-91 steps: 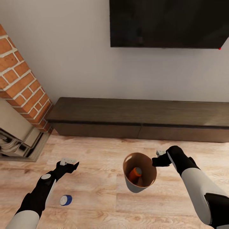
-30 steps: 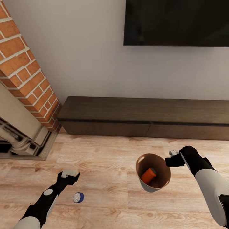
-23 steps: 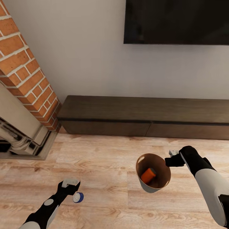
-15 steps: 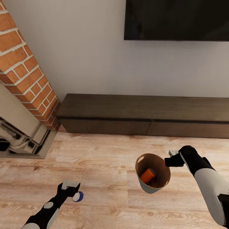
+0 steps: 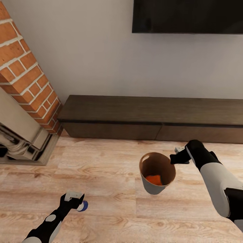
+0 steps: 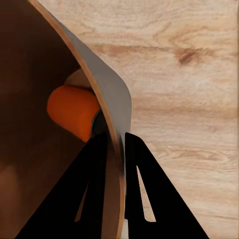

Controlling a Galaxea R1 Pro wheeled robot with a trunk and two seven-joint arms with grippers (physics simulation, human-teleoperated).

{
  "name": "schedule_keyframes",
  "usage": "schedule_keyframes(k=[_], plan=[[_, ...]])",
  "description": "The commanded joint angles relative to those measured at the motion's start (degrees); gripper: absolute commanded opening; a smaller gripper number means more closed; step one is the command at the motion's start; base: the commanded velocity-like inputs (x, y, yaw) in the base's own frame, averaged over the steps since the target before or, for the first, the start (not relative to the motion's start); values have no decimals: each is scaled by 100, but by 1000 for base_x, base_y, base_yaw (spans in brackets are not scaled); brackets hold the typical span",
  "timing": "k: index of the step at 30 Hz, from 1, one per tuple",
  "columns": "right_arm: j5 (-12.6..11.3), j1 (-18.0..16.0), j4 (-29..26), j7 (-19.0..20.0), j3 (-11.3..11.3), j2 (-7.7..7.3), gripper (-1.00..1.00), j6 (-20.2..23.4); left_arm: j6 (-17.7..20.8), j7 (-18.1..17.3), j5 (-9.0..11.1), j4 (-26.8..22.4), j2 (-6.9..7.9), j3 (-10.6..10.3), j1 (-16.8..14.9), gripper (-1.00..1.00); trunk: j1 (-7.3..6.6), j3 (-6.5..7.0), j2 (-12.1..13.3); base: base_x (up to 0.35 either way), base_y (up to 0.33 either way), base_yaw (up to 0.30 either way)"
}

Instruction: Put the three can of soda from the living room inside the tash can in the kitchen.

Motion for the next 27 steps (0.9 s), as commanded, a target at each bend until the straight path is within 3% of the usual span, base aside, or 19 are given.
schedule_keyframes(k=[1, 5, 27], plan=[[-86, -14, 12, 29, 0, 1, -100, 39, 0, 1, 1, -1, 7, 2, 1, 100, 22, -28, -42, 0, 0, 0], [-87, -68, 22, 29, -3, -7, -100, 39, -71, -3, 4, -12, 36, 1, 2, 100, 110, -135, -202, 0, 0, 0], [-80, -107, 23, 29, 9, -7, -100, 39, -127, -4, -11, -71, 0, -16, 2, 100, 110, -331, -202, 0, 55, 0]])
